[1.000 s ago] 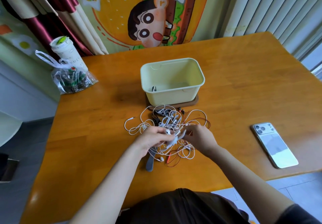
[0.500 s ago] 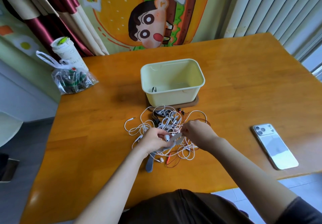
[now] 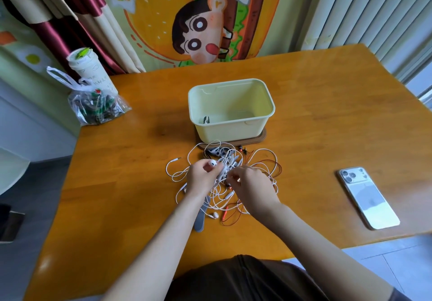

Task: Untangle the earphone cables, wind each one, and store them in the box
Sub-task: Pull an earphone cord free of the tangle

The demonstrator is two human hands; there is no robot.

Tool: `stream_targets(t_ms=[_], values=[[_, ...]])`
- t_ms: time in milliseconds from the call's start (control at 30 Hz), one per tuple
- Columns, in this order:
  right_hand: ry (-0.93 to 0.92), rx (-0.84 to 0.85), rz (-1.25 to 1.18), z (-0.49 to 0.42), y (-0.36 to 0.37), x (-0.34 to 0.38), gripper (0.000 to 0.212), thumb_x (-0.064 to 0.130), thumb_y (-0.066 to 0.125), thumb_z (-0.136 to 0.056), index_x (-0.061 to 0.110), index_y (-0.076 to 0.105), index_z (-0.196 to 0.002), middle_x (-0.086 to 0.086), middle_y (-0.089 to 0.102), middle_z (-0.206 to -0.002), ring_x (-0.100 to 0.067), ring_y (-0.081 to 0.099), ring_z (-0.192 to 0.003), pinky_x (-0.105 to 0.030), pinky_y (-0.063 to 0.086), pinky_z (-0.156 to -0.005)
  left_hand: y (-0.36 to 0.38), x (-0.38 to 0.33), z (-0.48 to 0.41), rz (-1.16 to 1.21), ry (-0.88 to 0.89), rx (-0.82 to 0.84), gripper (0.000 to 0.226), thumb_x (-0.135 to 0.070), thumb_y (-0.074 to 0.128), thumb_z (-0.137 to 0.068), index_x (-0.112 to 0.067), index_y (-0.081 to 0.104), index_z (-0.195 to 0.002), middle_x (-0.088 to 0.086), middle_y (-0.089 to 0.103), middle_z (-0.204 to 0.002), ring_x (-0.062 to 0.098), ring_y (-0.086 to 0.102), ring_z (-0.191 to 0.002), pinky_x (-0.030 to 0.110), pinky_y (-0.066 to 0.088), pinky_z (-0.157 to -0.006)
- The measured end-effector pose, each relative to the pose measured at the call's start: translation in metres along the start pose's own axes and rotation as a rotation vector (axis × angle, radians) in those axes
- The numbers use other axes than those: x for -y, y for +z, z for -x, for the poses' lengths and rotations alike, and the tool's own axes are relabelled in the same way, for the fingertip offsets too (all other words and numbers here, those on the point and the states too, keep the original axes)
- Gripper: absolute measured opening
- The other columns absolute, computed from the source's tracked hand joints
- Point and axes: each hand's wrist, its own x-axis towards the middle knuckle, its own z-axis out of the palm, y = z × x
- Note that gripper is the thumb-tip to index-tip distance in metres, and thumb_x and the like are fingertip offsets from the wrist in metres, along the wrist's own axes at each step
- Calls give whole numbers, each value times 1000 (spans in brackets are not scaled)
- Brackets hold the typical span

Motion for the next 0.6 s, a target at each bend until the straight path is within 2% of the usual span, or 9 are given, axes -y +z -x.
stream_targets(t_ms=[67, 133, 233, 267, 333, 400, 500, 533, 600], values=[[10, -69, -71, 4, 4, 4, 23, 21, 48, -97, 13, 66, -111, -3, 64, -103, -18, 60, -86, -23, 44, -65, 2, -1, -1, 108, -58, -37, 20, -26, 66, -88, -6, 68, -84, 12, 69, -84, 26, 63, -81, 35, 50, -69], [24, -131, -131, 6, 7, 6, 26, 19, 50, -97, 15, 65, -118, -3, 64, -105, -18, 61, -85, -21, 46, -65, 5, -2, -1, 231, -117, -52, 23, -26, 66, -89, -2, 67, -88, 14, 68, -85, 22, 60, -79, 30, 46, -69], [40, -234, -165, 10, 12, 8, 27, 20, 53, -96, 18, 65, -120, -1, 65, -101, -15, 61, -80, -11, 34, -57, 10, -11, 0, 444, -230, -44, 15, -23, 63, -91, -9, 66, -86, 7, 67, -85, 18, 61, -81, 27, 46, -70], [36, -263, -178, 12, 14, 8, 26, 19, 55, -95, 18, 66, -118, 0, 66, -99, -15, 62, -78, -10, 34, -56, 11, -15, 0, 506, -269, -39, 14, -23, 63, -92, -11, 65, -84, 6, 67, -83, 18, 61, -81, 28, 46, -72], [27, -306, -217, 16, 17, 10, 23, 17, 59, -92, 18, 69, -113, 1, 68, -96, -14, 64, -76, -14, 44, -57, 11, -20, 0, 644, -339, -18, 14, -20, 61, -92, -10, 65, -83, 7, 66, -82, 19, 61, -80, 29, 48, -74], [36, -333, -269, 18, 19, 9, 21, 16, 62, -90, 17, 70, -109, 2, 69, -97, -10, 63, -75, -20, 50, -60, 11, -22, 0, 749, -409, 19, 15, -20, 61, -92, -6, 66, -93, 11, 68, -91, 21, 64, -84, 28, 51, -75], [16, -342, -281, 22, 22, 7, 19, 14, 64, -89, 17, 71, -106, 4, 69, -96, -6, 60, -75, -13, 47, -60, 9, -24, 1, 828, -488, 105, 34, -26, 59, -93, -1, 62, -115, 15, 66, -113, 24, 63, -99, 30, 52, -78], [5, -339, -282, 24, 25, 6, 20, 14, 64, -88, 18, 71, -106, 5, 68, -95, -6, 60, -75, -12, 47, -61, 9, -25, 1, 859, -490, 136, 35, -26, 56, -94, -1, 60, -119, 15, 65, -114, 24, 62, -98, 30, 52, -76], [2, -335, -322, 29, 29, 6, 21, 14, 64, -89, 19, 70, -108, 6, 67, -93, -5, 60, -76, -14, 50, -61, 6, -30, 3, 896, -470, 181, 32, -24, 51, -98, -2, 59, -119, 12, 65, -103, 21, 61, -89, 31, 51, -73]])
